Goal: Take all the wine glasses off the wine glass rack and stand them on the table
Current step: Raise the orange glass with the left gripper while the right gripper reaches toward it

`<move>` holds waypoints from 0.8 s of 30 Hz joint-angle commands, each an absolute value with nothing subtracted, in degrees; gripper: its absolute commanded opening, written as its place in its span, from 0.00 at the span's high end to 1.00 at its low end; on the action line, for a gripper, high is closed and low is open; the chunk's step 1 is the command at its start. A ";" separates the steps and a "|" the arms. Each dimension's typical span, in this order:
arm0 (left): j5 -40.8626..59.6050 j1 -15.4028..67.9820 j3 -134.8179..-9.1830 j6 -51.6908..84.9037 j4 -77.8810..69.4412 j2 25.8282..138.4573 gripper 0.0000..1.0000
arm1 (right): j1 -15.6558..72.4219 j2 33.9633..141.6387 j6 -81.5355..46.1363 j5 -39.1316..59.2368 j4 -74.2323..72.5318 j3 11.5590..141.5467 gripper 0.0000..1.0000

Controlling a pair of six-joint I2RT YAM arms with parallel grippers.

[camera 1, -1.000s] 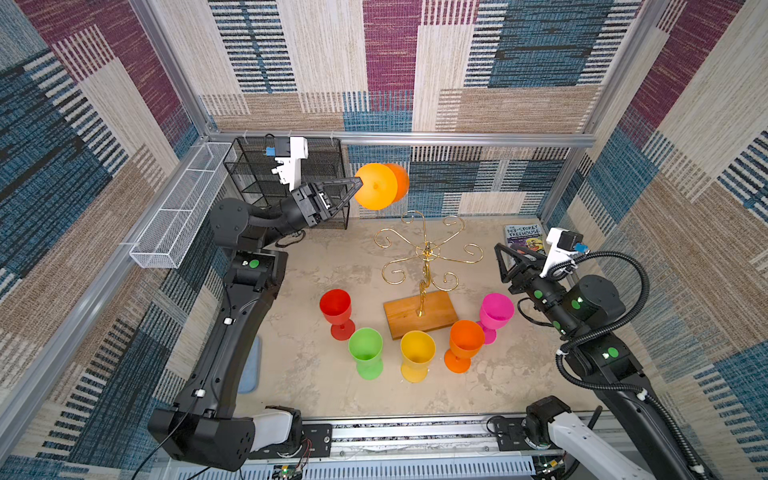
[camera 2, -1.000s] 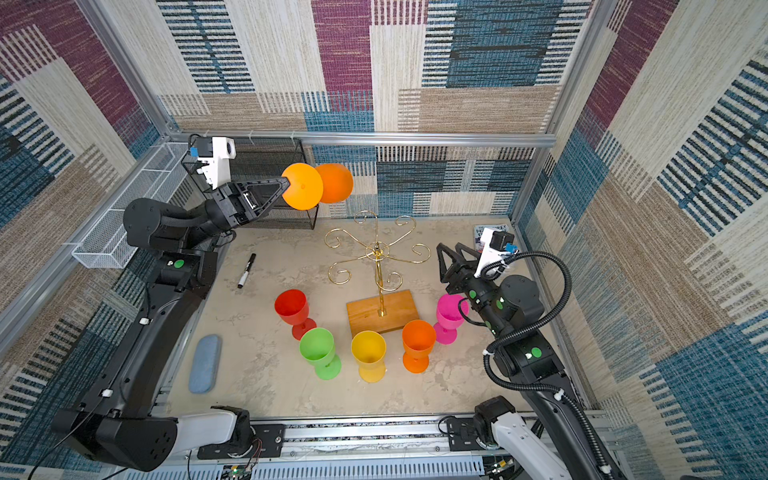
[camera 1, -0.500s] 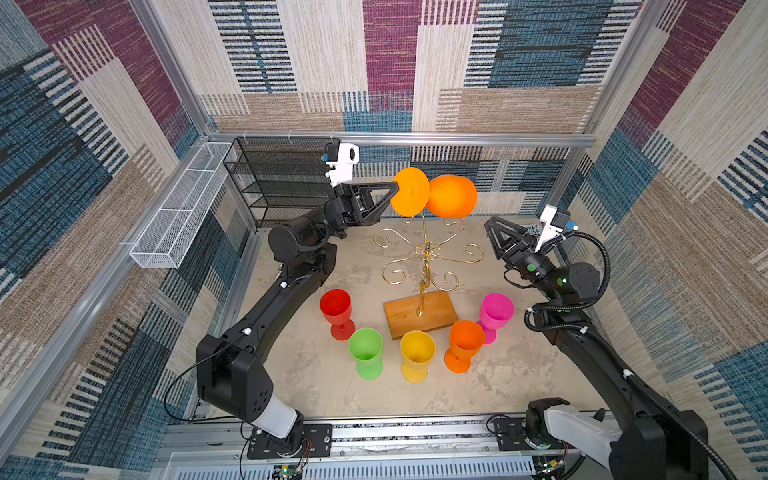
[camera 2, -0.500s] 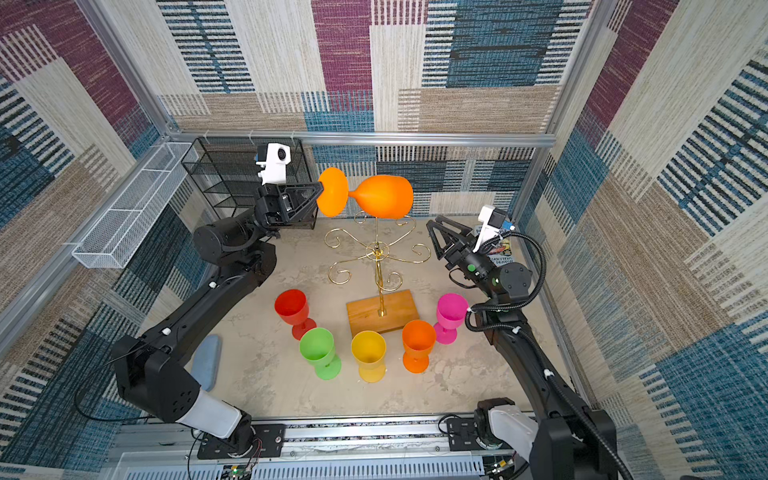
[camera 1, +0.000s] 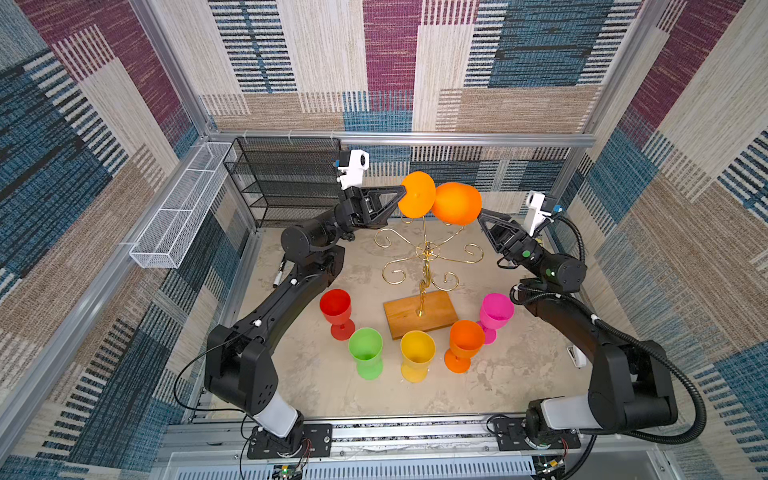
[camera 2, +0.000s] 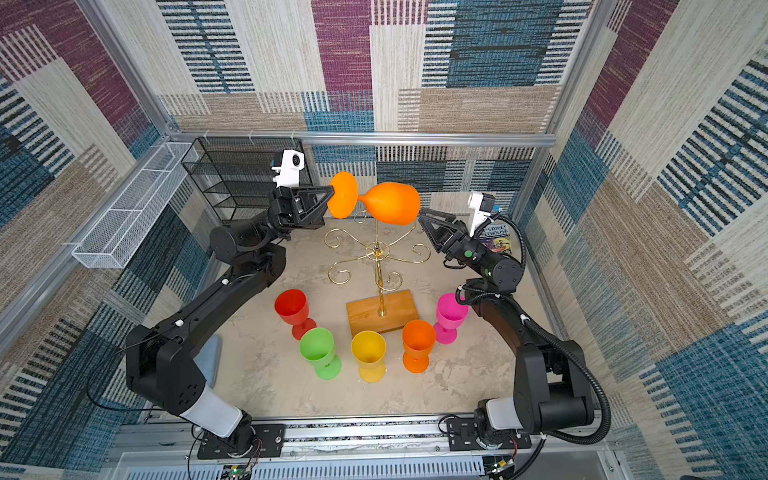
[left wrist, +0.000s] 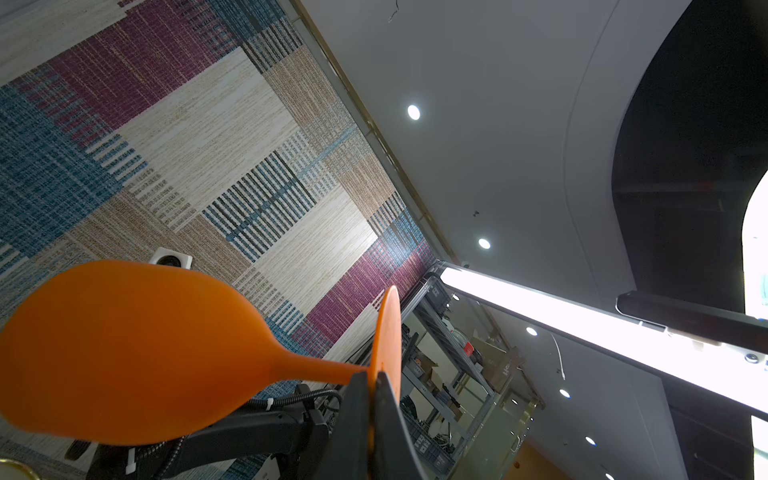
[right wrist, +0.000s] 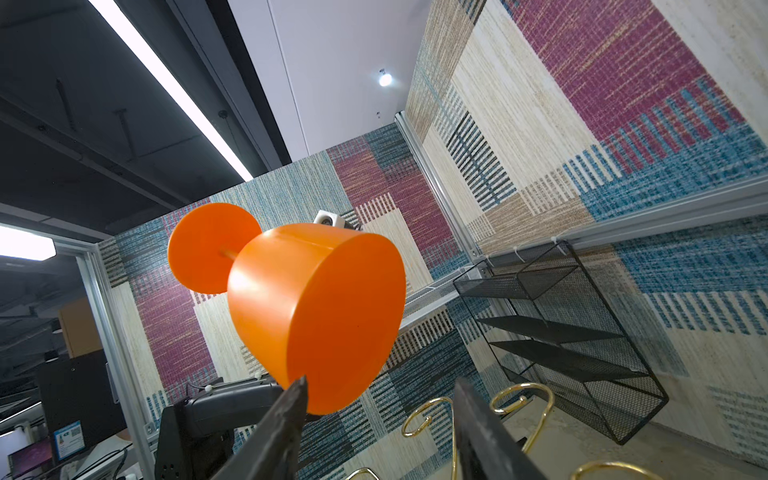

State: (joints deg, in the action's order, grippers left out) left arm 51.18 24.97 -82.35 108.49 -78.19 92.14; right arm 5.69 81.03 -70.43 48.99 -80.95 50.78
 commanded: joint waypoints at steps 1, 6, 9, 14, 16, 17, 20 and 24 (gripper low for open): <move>50.36 25.53 -82.70 108.98 -80.86 92.40 1.00 | 5.71 82.15 -74.01 51.40 -95.95 52.01 0.42; 50.10 25.84 -83.01 109.25 -80.86 93.11 1.00 | 5.71 82.31 -75.96 52.07 -99.14 51.98 0.42; 49.94 25.93 -83.48 109.50 -80.87 93.43 1.00 | 5.71 81.14 -75.20 52.34 -98.22 51.02 0.42; 50.23 25.84 -84.69 109.69 -80.86 93.04 1.00 | 5.71 75.83 -68.16 52.13 -90.72 46.82 0.42; 50.27 25.84 -84.99 109.69 -80.83 92.79 1.00 | 5.63 72.76 -65.50 51.22 -88.69 44.71 0.42; 50.27 25.84 -85.07 109.69 -80.85 92.69 1.00 | 5.63 71.29 -64.46 50.67 -88.00 43.90 0.42; 50.03 25.89 -85.08 109.69 -80.88 92.83 1.00 | 5.63 67.90 -62.31 50.76 -86.14 43.18 0.41; 49.84 26.34 -84.73 109.69 -80.86 93.49 1.00 | 5.63 67.29 -60.96 52.16 -83.06 45.24 0.40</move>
